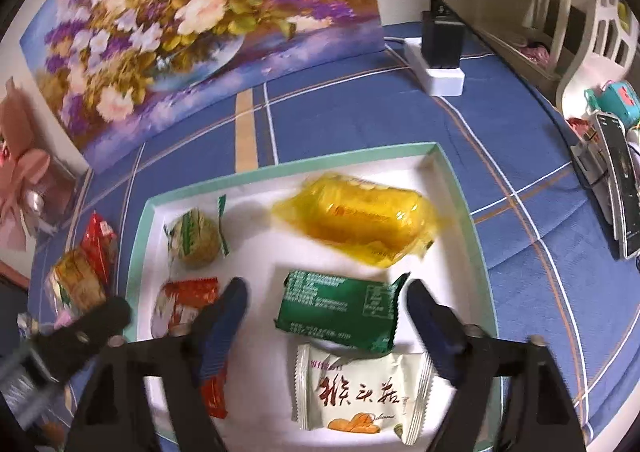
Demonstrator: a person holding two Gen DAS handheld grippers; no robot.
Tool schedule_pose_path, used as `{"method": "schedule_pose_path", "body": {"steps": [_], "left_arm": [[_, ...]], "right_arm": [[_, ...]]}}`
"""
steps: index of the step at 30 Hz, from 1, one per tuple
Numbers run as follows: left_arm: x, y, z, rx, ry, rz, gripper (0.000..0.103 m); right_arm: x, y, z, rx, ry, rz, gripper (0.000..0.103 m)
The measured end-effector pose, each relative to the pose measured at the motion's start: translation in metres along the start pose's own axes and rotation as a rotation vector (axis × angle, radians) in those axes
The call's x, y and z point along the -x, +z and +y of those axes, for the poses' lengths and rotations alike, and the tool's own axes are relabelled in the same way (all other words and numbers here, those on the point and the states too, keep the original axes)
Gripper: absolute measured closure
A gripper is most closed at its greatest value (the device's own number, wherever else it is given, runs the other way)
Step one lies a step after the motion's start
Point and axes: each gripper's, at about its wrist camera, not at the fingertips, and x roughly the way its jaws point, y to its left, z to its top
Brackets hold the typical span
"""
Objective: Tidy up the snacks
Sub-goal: 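Carry both snacks over the white tray and open both tools to drop them, then move both tools back over the remaining snack pile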
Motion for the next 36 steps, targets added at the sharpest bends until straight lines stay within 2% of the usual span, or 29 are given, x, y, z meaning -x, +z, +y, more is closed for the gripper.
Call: {"method": "schedule_pose_path", "body": {"steps": [2, 3, 4, 9, 14, 20, 29, 36], "left_arm": [[0.004, 0.001, 0.007, -0.001, 0.040, -0.028, 0.014], [0.007, 0.002, 0.010, -0.005, 0.065, -0.047, 0.006], [0.009, 0.003, 0.013, -0.009, 0.092, -0.069, 0.003], [0.020, 0.005, 0.026, -0.042, 0.208, -0.129, 0.003], [0.033, 0.005, 0.036, -0.043, 0.254, -0.156, 0.003], [0.047, 0.005, 0.049, -0.005, 0.346, -0.173, 0.003], [0.058, 0.007, 0.076, 0.051, 0.313, -0.141, 0.003], [0.062, 0.011, 0.104, 0.113, 0.311, -0.098, 0.003]], "right_arm": [[0.001, -0.004, 0.005, 0.021, -0.003, -0.007, 0.000], [0.002, -0.004, 0.007, 0.030, -0.006, -0.009, 0.000], [0.003, -0.006, 0.010, 0.041, -0.016, -0.009, 0.000], [0.009, -0.013, 0.018, 0.057, -0.020, -0.013, 0.000], [0.017, -0.019, 0.022, 0.027, 0.006, -0.005, 0.000], [0.034, -0.026, 0.030, 0.031, 0.010, -0.047, 0.000], [0.054, -0.042, 0.057, 0.093, -0.012, -0.085, 0.000], [0.055, -0.050, 0.076, 0.114, -0.006, -0.071, 0.000]]}}
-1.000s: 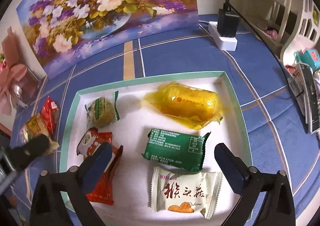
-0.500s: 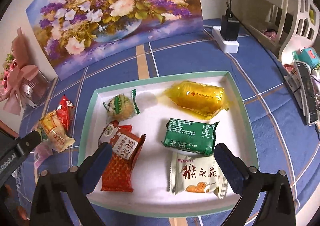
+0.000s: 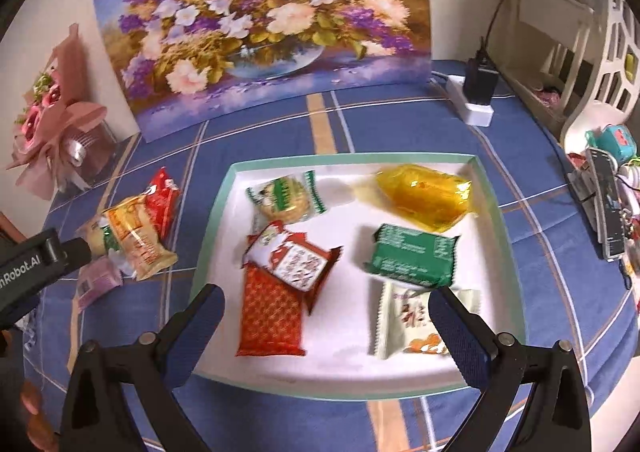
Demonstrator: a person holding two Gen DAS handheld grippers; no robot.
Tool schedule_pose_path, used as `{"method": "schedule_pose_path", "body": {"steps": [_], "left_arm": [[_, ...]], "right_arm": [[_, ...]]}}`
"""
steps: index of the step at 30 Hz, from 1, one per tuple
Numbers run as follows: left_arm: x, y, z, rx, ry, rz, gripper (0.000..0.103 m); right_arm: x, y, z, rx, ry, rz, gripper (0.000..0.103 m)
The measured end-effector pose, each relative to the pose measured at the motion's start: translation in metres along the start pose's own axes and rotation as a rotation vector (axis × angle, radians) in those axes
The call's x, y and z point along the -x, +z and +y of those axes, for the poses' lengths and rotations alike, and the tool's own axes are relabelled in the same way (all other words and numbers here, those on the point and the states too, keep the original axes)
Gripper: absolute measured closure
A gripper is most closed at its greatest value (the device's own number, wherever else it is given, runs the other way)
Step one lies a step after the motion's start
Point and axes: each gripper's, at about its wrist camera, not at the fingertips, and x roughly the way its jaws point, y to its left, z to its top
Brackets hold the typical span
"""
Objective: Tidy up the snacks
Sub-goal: 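Move both tools back over the remaining snack pile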
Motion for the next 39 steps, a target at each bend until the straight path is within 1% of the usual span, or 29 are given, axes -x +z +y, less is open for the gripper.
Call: {"method": "schedule_pose_path", "body": {"steps": [2, 4, 9, 13, 14, 18, 21, 23, 25, 30, 32, 39], "left_arm": [[-0.002, 0.003, 0.011, 0.026, 0.004, 0.011, 0.003], [-0.004, 0.006, 0.023, 0.048, 0.027, 0.021, 0.003], [-0.010, 0.012, 0.052, 0.100, 0.058, 0.038, 0.003], [-0.014, 0.015, 0.079, 0.170, 0.050, 0.061, 0.003], [-0.015, 0.016, 0.083, 0.181, 0.046, 0.063, 0.003], [-0.016, 0.017, 0.098, 0.221, 0.038, 0.071, 0.003], [-0.017, 0.018, 0.102, 0.233, 0.030, 0.076, 0.003], [-0.019, 0.018, 0.102, 0.232, 0.028, 0.080, 0.003], [-0.021, 0.017, 0.099, 0.222, 0.029, 0.085, 0.003], [-0.028, 0.016, 0.092, 0.197, 0.041, 0.095, 0.003], [-0.035, 0.015, 0.089, 0.185, 0.048, 0.114, 0.003], [-0.055, 0.016, 0.090, 0.194, 0.024, 0.156, 0.003]], "right_arm": [[0.000, -0.002, 0.005, 0.006, -0.013, -0.001, 0.000], [0.000, -0.002, 0.011, 0.017, -0.017, 0.002, 0.000], [0.004, -0.003, 0.033, 0.049, 0.027, -0.006, 0.000], [0.007, -0.005, 0.053, 0.082, 0.043, -0.018, 0.000], [0.006, -0.006, 0.056, 0.084, 0.048, -0.013, 0.000], [0.000, -0.008, 0.064, 0.072, 0.113, 0.029, 0.000], [-0.006, -0.010, 0.071, 0.081, 0.156, 0.056, 0.000], [-0.007, -0.012, 0.076, 0.086, 0.169, 0.058, 0.000], [-0.008, -0.012, 0.078, 0.088, 0.162, 0.054, 0.000], [-0.011, -0.011, 0.080, 0.095, 0.114, 0.042, 0.000], [-0.012, -0.010, 0.080, 0.098, 0.097, 0.039, 0.000], [-0.012, -0.005, 0.083, 0.109, 0.103, 0.022, 0.000]]}}
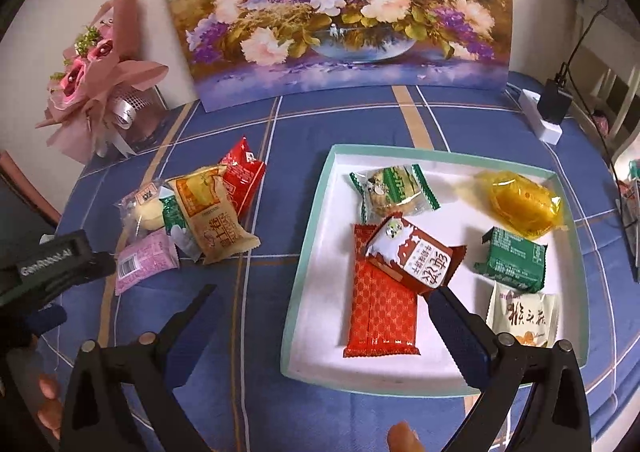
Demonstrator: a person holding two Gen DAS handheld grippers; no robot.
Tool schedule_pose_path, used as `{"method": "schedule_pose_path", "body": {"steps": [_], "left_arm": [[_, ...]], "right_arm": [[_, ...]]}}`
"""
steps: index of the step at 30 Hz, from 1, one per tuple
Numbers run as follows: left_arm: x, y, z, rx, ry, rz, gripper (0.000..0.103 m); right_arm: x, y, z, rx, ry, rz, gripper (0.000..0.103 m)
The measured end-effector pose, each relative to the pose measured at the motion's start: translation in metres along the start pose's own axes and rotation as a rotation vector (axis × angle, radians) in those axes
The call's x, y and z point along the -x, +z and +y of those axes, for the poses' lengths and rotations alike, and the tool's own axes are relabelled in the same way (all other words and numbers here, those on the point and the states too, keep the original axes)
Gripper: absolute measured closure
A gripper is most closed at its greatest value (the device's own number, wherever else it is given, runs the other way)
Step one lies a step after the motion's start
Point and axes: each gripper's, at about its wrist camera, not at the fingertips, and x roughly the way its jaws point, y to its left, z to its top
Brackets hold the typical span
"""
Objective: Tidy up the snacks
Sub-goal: 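Move both tools back over the remaining snack pile, then grasp the pink barcode packet with the left tool while the right tool grasps the tan roll bag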
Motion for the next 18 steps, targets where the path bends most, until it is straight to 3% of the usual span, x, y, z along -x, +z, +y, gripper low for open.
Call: {"method": "schedule_pose_path", "body": {"steps": [18], "left_arm": [[-0.053, 0.039, 0.033, 0.141, -0.126, 0.093, 0.003]], "right_arm": [[-0.043, 0.028, 0.025, -0.011, 0.096, 0.069, 0.000]]}}
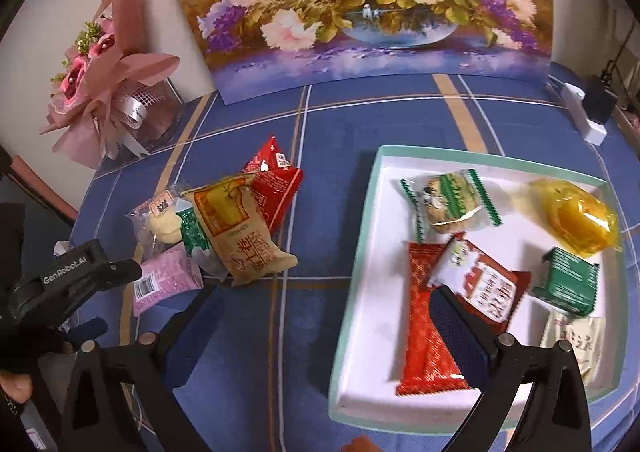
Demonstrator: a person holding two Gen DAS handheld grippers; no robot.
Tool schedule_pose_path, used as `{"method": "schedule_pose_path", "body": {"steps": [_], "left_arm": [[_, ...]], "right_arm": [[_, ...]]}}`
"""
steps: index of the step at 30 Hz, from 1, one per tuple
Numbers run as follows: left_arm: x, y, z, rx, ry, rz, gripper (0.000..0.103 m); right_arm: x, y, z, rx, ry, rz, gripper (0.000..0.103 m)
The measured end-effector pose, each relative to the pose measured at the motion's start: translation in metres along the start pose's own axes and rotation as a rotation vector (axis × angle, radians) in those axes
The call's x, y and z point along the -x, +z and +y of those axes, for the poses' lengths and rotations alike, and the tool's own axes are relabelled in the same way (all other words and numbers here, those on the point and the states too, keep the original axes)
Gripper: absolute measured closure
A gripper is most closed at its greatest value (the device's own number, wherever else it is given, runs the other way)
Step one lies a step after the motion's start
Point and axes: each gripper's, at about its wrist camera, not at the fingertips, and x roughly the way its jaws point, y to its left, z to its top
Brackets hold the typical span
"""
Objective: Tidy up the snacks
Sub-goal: 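Grasp the pink barcode packet with the left tool while the right tool grasps the tan roll bag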
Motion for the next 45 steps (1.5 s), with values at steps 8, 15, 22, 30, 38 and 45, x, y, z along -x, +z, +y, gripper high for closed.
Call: {"method": "schedule_pose_path", "body": {"steps": [8, 15, 22, 30, 38, 45], "left_arm": [[-0.019, 0.016, 0.009, 0.036, -0.039, 0.035, 0.003], [-0.030, 0.022, -0.002, -0.005, -0.033, 0.039, 0.003], [-0.050, 0.026, -0.021, -0.031, -0.025, 0.072, 0.003], [-0.071, 0.028, -0.042, -0.080, 0.047, 0.096, 0.003], [-0.080, 0.034, -0.046, -0.069, 0.064, 0.079, 0.003], [-0.079, 0.035, -0.039, -0.061, 0.065, 0.079, 0.003]], "right_arm": [[-0.025, 0.015, 0.018, 0.006, 0.026, 0.025, 0.000], [-0.051, 0.021, 0.030, 0.026, 0.051, 0.060, 0.000], [-0.068, 0.024, 0.031, 0.043, 0.063, 0.070, 0.000], [-0.085, 0.027, 0.040, 0.079, 0.085, 0.068, 0.000], [-0.099, 0.027, 0.045, 0.096, 0.075, 0.053, 0.000], [-0.105, 0.026, 0.045, 0.091, 0.098, 0.028, 0.000]]}}
